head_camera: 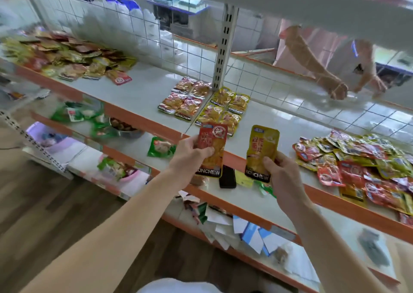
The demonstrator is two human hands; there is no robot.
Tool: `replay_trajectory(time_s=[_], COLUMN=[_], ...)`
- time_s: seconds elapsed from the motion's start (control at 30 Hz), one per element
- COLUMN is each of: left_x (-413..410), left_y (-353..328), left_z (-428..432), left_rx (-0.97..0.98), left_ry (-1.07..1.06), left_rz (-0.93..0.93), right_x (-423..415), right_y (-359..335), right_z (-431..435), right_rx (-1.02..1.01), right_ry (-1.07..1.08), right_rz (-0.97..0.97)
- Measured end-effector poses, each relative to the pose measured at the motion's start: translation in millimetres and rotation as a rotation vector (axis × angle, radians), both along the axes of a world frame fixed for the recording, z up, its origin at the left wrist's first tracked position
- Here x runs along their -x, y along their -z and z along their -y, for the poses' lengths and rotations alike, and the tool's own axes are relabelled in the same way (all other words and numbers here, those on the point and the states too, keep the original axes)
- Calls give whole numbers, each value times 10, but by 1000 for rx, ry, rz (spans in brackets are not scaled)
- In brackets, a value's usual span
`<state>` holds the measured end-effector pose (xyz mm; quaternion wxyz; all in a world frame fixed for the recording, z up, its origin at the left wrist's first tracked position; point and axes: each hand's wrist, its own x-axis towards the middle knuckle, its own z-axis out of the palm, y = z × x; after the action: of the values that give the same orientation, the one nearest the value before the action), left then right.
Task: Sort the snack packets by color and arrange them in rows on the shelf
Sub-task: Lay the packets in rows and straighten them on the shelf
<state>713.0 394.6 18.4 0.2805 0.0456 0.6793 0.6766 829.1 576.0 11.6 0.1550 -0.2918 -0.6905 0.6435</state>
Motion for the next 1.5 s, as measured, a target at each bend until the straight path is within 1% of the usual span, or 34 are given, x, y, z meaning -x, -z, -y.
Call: replay_trajectory(time_s=[0.17,0.3,0.47,0.6,0.7,0.93,1.07,1.23,1.3,1.4,1.5], left_x=[173,248,366,559,698,1022,1150,1300,1321,1382,1436], left_y=[30,109,147,142,148,178,220,276,272,300,337], left_z=[276,269,111,-67,-232,-585,-680,-798,-845,-941,-1032], left_rx=[15,-35,-72,-89,-95,6,44,22,10,6,-7], left_ry=[-1,-9,-9,5,28,106,84,48,51,85,130], left_rz=[-57,-85,-84,-85,-110,-200,-224,-227,-232,-246,-253], right_x=[184,238,335,526,725,1134,1308,1408,1397,1430,1528], right_y=[34,43,40,117,223,385,537,621,629,664,666], right_z=[302,354,151,-131,-352,-708,-880,-960,-935,-949,-1028], right_rx=[-76,2,0,-191,-291,-467,-603,-887,-978,-1005,-983], right_ry=[63,111,106,121,140,92,73,33,-41,-157,-160], right_rz=[-4,-19,26,91,147,250,291,406,418,426,433])
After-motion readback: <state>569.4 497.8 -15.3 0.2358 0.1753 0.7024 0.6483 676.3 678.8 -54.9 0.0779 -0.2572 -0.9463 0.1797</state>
